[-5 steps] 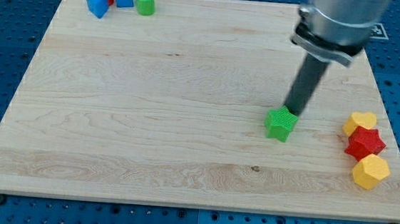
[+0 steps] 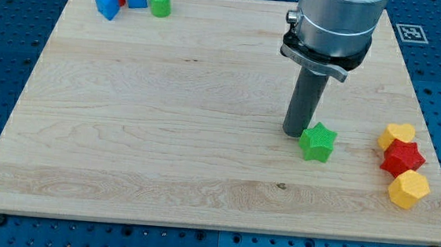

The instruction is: Move the green star into the yellow hexagon

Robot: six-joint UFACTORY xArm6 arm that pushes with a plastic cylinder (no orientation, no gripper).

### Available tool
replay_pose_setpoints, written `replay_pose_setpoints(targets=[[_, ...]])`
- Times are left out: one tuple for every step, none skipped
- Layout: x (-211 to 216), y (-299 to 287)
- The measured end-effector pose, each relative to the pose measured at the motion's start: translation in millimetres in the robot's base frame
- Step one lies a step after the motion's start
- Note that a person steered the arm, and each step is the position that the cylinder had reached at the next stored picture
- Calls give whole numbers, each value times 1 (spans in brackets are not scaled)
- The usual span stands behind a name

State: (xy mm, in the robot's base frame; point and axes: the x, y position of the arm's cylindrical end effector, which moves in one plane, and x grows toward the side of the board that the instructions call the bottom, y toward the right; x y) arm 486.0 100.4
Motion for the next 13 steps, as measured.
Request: replay_pose_setpoints(targets=[[8, 13], [8, 13], [8, 13], [14, 24], [17, 34], [24, 35], [39, 49], [41, 59], [41, 42], [45, 27], [63, 30], [64, 30], [70, 45]])
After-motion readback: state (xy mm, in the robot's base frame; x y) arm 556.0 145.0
